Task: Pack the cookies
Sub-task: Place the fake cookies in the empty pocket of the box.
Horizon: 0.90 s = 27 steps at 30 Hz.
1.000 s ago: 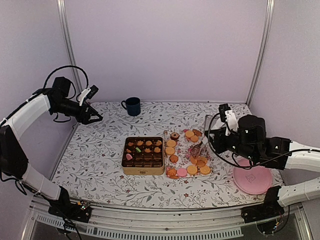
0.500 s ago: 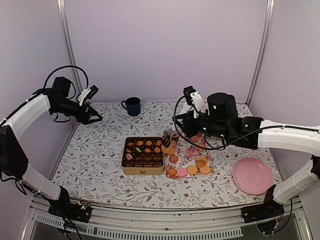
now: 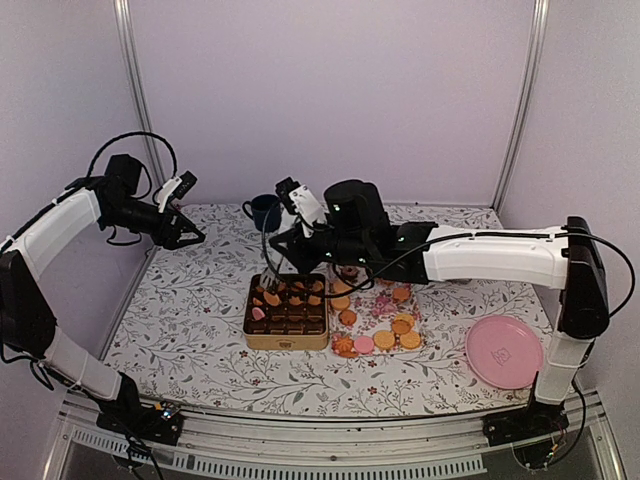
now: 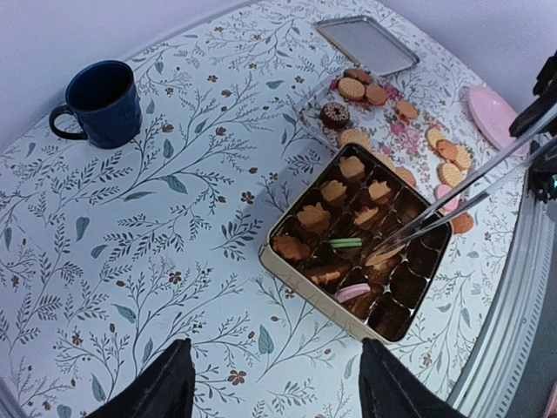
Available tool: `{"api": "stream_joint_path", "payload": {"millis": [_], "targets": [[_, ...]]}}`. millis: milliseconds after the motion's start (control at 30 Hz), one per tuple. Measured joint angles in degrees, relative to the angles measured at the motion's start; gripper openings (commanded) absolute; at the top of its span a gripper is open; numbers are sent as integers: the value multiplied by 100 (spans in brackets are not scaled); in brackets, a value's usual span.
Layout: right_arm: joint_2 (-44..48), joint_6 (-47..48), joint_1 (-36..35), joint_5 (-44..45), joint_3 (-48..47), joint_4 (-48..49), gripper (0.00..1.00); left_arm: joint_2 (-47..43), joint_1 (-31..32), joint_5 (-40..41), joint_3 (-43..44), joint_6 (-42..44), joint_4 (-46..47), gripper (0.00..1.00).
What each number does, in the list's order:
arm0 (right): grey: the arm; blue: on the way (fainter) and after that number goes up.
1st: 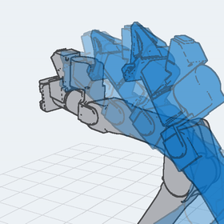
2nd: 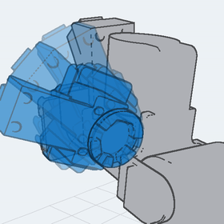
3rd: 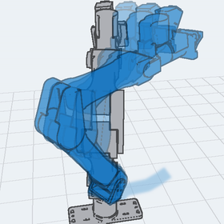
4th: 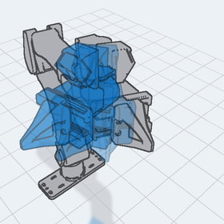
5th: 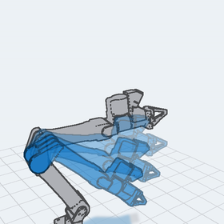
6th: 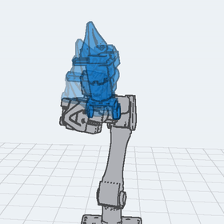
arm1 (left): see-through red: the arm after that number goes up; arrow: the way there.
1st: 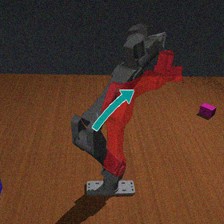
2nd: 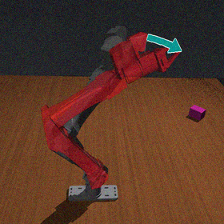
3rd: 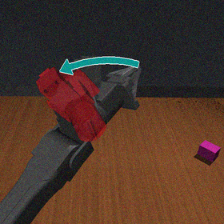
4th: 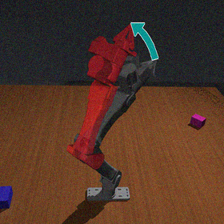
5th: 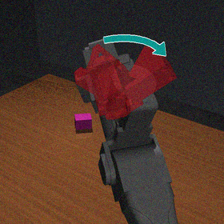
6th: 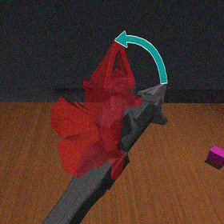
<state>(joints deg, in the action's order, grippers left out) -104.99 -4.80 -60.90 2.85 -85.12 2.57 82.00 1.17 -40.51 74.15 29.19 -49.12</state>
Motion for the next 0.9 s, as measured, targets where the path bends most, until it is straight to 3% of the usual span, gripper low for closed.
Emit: {"api": "stream_joint_path", "payload": {"millis": [533, 900], "targets": [[-420, 758, -269, 111, -308, -149, 0, 0, -2, 4, -7, 66, -4, 65], [-118, 737, -282, 264, 197, -85, 0, 0, -2, 0, -7, 68, -7, 65]]}}
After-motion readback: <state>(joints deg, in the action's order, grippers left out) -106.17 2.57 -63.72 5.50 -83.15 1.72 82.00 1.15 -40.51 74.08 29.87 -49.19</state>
